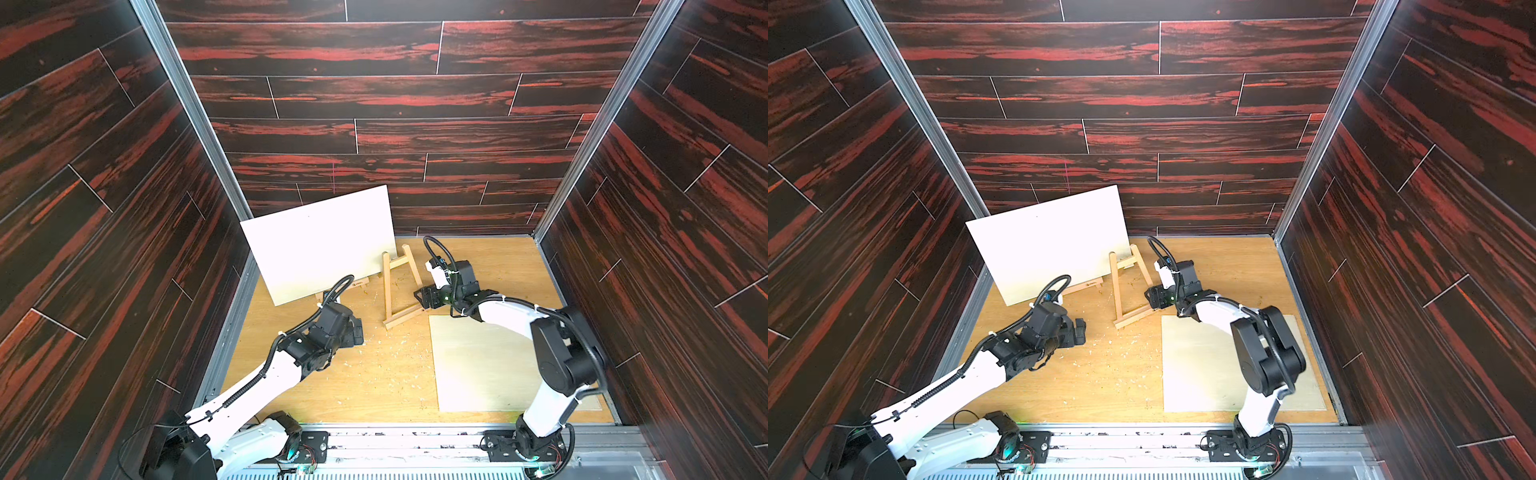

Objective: Disassemble the easel
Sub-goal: Pick up the easel at the center of the board.

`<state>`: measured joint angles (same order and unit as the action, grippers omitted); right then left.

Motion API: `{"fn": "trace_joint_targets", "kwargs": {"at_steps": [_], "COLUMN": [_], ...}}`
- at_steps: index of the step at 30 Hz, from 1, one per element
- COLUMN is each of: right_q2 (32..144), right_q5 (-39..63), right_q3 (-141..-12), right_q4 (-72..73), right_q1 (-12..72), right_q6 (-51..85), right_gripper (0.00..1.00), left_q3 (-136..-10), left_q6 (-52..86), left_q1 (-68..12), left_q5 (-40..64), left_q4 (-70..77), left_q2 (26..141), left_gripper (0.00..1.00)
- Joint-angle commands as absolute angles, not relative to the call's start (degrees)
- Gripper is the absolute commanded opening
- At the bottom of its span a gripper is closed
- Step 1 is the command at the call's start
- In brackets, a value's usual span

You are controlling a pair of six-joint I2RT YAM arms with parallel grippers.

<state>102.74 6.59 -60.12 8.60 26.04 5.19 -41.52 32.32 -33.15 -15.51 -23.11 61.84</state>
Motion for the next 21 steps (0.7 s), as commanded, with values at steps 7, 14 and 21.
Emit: {"fn": "trace_joint_targets", "kwargs": {"at_steps": [7, 14, 21], "right_q2": [106.09, 106.86, 108.20], "right_q5": [4.91, 4.19, 4.06], "right_q3": [-59.92, -59.23, -59.96], "right_q4": [17.70, 19.99, 20.39], "right_q1": [26.26, 26.80, 27.55], "right_q6": [-1.30, -4.19, -6.61], "right_gripper": [0.63, 0.56, 0.44], "left_q3": [-44.01, -44.51, -45.60], "left_q6": [35.57, 36.82, 36.46], "left_q1": [-31.38, -31.29, -31.26], "left_q5": [-14.96, -14.80, -14.61], "left_q4": [-22.19, -21.05, -21.17], "left_q2": [65.84, 67.79, 69.16], "left_gripper": [0.97, 0.95, 0.95]}}
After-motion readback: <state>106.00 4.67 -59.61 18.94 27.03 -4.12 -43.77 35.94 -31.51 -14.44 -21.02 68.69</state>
